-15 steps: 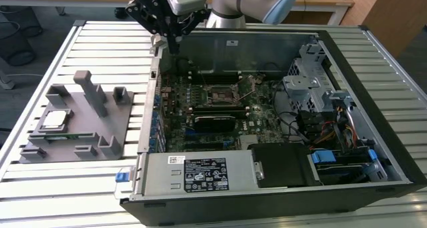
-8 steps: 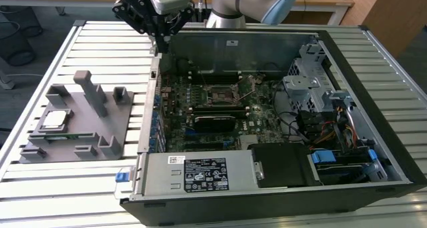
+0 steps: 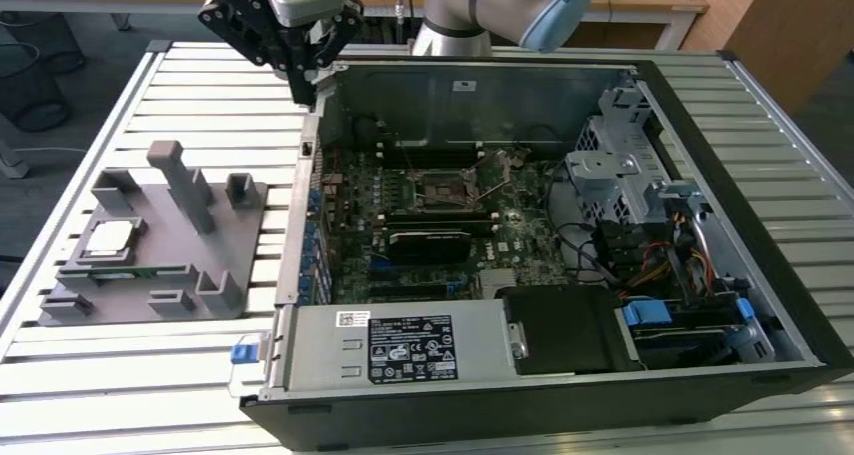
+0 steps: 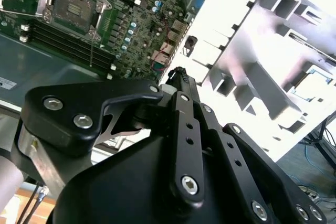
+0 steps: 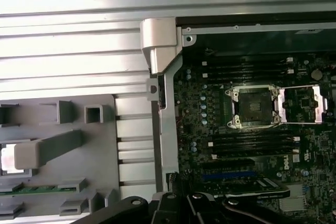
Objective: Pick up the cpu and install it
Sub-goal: 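Reach for the cpu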
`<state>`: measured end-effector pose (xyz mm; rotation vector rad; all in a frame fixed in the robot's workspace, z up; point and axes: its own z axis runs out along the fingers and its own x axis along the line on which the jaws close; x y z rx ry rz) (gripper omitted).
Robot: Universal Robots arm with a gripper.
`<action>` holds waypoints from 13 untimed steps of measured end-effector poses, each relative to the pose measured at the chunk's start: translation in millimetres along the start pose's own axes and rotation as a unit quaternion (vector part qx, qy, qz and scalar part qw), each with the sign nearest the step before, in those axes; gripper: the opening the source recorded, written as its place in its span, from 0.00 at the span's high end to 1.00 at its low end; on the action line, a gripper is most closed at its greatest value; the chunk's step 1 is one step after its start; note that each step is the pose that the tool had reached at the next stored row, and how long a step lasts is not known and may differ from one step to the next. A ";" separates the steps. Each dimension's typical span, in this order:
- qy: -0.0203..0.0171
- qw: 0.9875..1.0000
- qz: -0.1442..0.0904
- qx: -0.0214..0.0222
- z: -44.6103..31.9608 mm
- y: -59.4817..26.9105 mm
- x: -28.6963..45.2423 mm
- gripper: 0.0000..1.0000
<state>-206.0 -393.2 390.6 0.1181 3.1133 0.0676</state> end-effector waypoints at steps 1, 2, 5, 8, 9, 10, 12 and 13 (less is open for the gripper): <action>0.000 1.000 0.000 0.000 0.0 0.1 2.3 0.89; 0.000 1.000 0.000 0.000 0.0 0.1 4.7 0.89; 0.000 1.000 0.000 0.000 0.0 0.2 11.3 0.89; 0.000 1.000 0.000 0.000 0.0 0.2 18.2 0.89; 0.000 1.000 0.000 0.000 0.0 0.2 20.5 0.89; 0.000 1.000 0.000 0.000 0.0 0.2 22.8 0.89; 0.000 1.000 0.000 0.000 0.0 0.3 27.8 0.89; 0.000 1.000 0.000 0.000 0.0 0.3 29.9 0.89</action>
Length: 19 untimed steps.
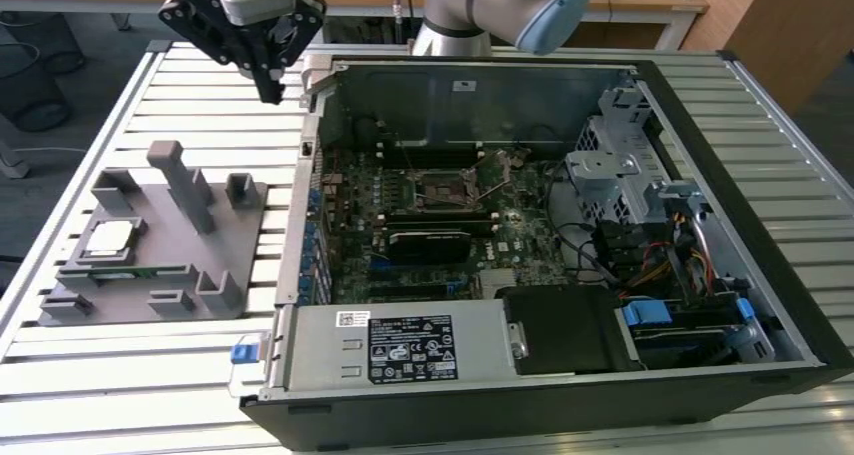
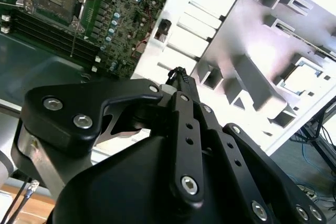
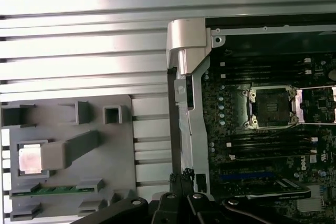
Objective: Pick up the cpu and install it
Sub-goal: 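Reach for the cpu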
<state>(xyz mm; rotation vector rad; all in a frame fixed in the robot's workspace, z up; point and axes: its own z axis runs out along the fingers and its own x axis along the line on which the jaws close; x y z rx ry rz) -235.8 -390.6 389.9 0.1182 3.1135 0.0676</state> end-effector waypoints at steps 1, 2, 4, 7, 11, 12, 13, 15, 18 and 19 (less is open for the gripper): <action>0.000 1.000 0.000 0.000 0.0 0.0 2.4 0.89; 0.000 1.000 0.000 0.000 0.0 0.1 4.6 0.89; 0.000 1.000 0.000 0.000 0.1 0.2 9.4 0.89; 0.000 1.000 0.000 0.000 0.1 0.4 16.8 0.89; 0.000 1.000 0.000 0.000 0.1 0.6 25.9 0.89; 0.000 1.000 0.000 0.000 0.2 0.6 28.0 0.89; 0.000 1.000 0.000 0.000 0.2 0.6 29.9 0.89; 0.000 1.000 0.000 0.000 0.2 0.5 33.7 0.89; 0.000 1.000 0.000 0.000 0.3 0.3 40.5 0.89; 0.000 1.000 0.000 0.000 0.3 0.1 42.8 0.89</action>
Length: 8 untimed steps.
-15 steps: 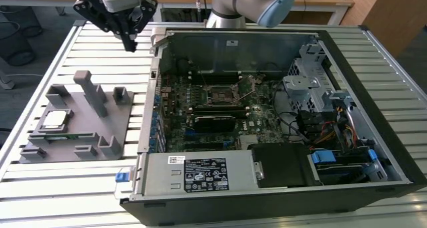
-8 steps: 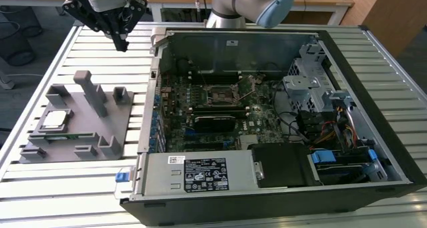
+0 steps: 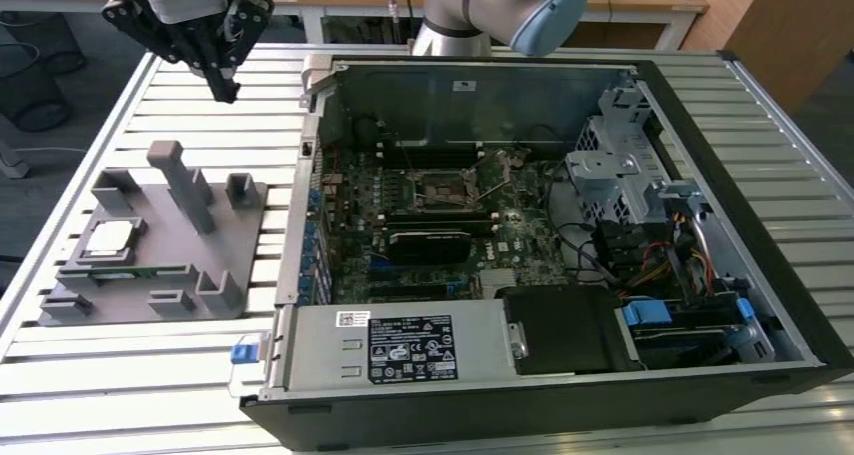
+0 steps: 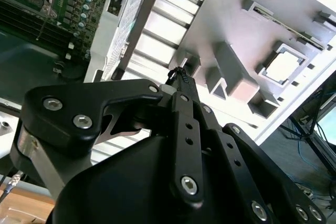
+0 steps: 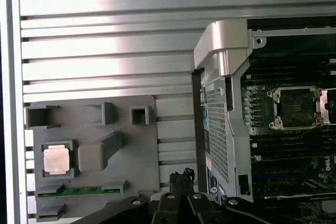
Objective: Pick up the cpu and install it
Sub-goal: 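Reach for the cpu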
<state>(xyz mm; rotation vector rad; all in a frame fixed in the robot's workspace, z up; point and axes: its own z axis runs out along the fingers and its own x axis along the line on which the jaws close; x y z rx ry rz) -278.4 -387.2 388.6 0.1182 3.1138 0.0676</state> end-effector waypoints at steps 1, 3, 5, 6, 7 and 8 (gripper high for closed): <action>0.000 1.000 0.000 0.000 0.0 -0.1 2.3 0.89; 0.000 1.000 0.000 0.000 0.1 -0.4 7.0 0.89; 0.000 1.000 0.000 0.000 0.3 -0.7 11.9 0.89; 0.000 1.000 0.000 0.000 0.4 -0.9 14.6 0.89; 0.000 1.000 0.000 0.000 0.6 -1.1 17.3 0.89; 0.000 1.000 0.000 0.000 0.7 -1.3 20.0 0.89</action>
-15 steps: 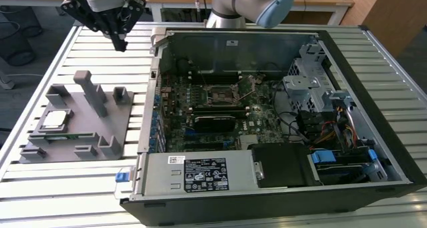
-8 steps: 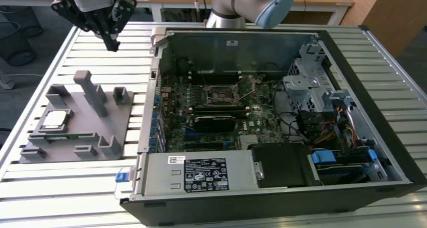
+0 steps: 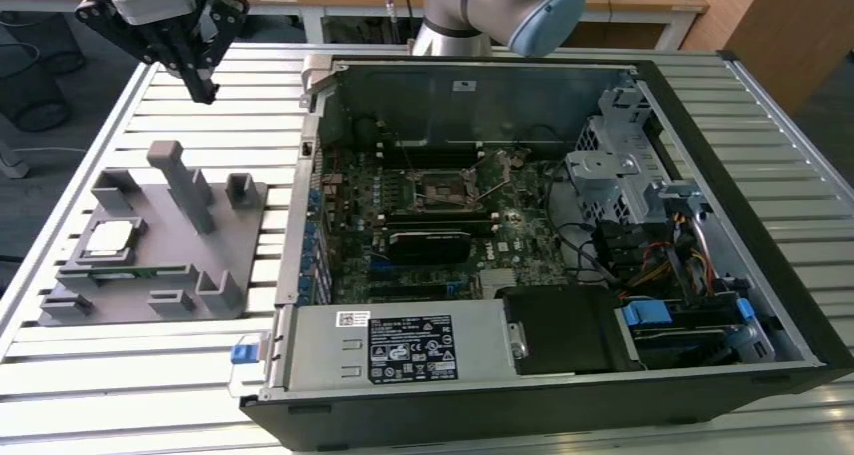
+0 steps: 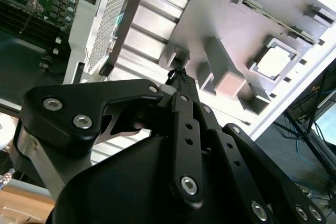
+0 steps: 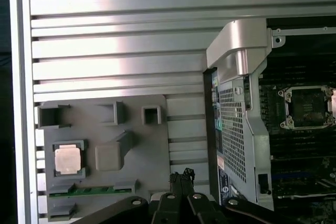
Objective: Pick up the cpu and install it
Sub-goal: 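Reach for the cpu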
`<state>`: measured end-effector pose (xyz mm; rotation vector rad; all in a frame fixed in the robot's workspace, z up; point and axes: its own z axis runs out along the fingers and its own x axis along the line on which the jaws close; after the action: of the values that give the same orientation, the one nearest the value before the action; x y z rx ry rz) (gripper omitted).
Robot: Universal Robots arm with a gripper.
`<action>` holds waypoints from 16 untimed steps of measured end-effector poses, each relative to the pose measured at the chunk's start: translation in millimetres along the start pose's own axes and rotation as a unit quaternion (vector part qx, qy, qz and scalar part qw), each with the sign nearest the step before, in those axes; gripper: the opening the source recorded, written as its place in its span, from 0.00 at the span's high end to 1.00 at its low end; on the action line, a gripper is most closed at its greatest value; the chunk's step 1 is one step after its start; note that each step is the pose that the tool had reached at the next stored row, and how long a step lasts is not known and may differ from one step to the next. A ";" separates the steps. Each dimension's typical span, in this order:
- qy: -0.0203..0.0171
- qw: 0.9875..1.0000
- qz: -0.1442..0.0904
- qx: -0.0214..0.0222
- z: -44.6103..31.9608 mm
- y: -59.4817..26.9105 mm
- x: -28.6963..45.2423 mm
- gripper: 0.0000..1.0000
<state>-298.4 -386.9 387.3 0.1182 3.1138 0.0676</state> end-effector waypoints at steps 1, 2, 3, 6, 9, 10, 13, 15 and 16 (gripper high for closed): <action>0.000 1.000 0.000 0.000 0.1 -0.2 2.7 0.89; 0.000 1.000 0.000 0.000 0.2 -0.4 5.5 0.89; 0.000 1.000 0.000 0.000 0.3 -0.6 8.1 0.89; 0.000 1.000 0.000 0.000 0.6 -1.2 16.3 0.89; 0.000 1.000 0.000 0.000 1.1 -1.9 26.4 0.89; 0.000 1.000 0.000 0.000 1.3 -2.2 29.6 0.89; 0.000 1.000 0.000 0.000 2.9 -3.7 38.9 0.89; 0.000 1.000 0.000 0.000 4.0 -5.4 44.0 0.89; 0.000 1.000 0.000 0.000 4.5 -6.1 46.2 0.89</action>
<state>-344.8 -389.3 381.4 0.1175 3.1142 0.0673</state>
